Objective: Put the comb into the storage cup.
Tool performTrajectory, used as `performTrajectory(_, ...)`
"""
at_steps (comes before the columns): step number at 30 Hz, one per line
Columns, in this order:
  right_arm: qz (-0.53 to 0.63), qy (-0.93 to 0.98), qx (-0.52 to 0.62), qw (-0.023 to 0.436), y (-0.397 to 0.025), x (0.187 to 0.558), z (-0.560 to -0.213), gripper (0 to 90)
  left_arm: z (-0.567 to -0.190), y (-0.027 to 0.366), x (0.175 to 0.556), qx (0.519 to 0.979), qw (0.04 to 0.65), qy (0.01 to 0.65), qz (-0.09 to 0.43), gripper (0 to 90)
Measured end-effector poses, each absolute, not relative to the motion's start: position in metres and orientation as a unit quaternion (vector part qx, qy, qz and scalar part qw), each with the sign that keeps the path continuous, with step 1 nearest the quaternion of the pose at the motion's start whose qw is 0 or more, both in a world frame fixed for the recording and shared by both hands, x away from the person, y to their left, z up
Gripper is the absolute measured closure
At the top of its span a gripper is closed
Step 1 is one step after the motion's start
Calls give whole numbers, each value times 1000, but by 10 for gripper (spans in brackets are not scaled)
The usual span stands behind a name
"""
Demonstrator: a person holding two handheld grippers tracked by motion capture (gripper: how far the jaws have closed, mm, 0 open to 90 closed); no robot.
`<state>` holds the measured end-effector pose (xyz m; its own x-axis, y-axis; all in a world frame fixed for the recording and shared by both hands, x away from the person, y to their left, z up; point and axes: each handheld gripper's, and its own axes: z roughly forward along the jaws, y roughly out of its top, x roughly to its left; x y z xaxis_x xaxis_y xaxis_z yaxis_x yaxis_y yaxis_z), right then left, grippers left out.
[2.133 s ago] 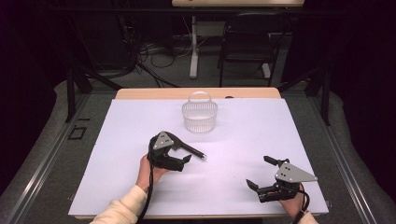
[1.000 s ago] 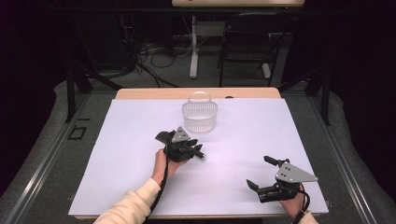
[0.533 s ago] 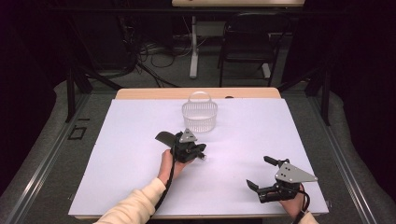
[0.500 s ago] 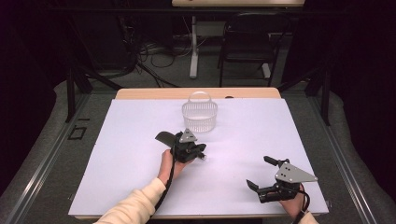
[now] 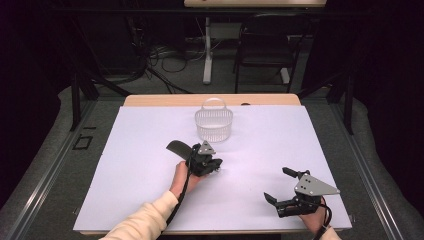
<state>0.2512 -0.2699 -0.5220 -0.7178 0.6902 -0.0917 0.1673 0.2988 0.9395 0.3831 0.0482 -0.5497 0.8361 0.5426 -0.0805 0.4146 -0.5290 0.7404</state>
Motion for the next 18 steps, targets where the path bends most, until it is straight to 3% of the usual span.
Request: performTrajectory(18,520,766,282,251,-271,250,-521,0,-548,56,382,884,360,289,74,900)
